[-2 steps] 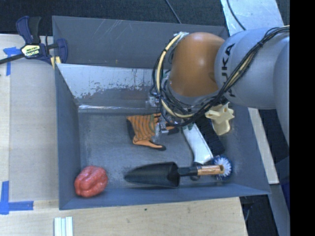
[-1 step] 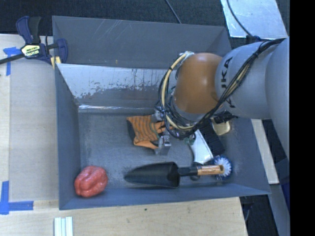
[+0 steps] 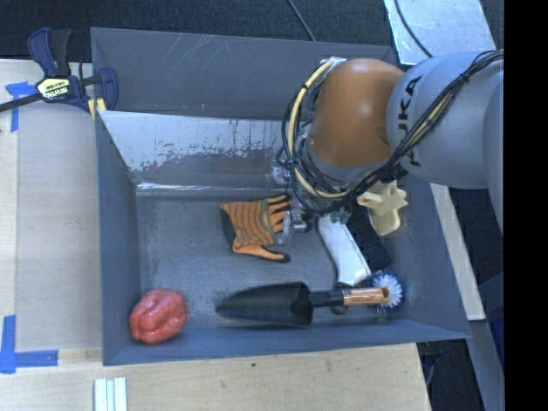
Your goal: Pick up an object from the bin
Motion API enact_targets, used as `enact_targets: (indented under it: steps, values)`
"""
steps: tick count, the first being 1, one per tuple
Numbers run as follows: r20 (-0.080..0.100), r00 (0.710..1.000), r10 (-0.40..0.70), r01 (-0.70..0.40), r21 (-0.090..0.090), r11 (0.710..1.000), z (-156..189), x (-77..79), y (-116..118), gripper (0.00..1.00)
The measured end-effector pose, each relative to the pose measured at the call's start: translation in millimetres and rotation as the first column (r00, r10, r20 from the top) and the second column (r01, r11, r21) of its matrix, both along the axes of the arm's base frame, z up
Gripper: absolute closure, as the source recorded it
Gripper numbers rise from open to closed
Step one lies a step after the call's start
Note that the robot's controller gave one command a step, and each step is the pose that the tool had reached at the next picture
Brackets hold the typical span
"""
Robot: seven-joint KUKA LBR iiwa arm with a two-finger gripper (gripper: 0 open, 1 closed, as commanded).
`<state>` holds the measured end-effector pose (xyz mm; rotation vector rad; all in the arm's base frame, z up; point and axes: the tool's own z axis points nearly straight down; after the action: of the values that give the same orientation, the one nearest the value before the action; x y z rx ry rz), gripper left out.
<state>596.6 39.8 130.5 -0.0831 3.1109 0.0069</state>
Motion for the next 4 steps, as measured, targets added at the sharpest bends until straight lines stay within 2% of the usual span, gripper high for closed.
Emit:
enact_targets:
  steps: [1, 2, 3, 4]
  values:
    - [0.006, 0.999, -0.035, 0.035, 0.001, 0.999, -17.9, -5.4, 2.3, 0.00]
    - [0.005, 0.972, 0.234, -0.234, -0.009, 0.972, 64.0, -32.7, 29.3, 0.00]
    - [0.002, 0.998, 0.061, -0.061, -0.003, 0.998, -4.1, -13.5, 15.7, 0.00]
    - [0.012, 0.983, 0.181, -0.181, -0.006, 0.983, 21.3, -22.3, 24.5, 0.00]
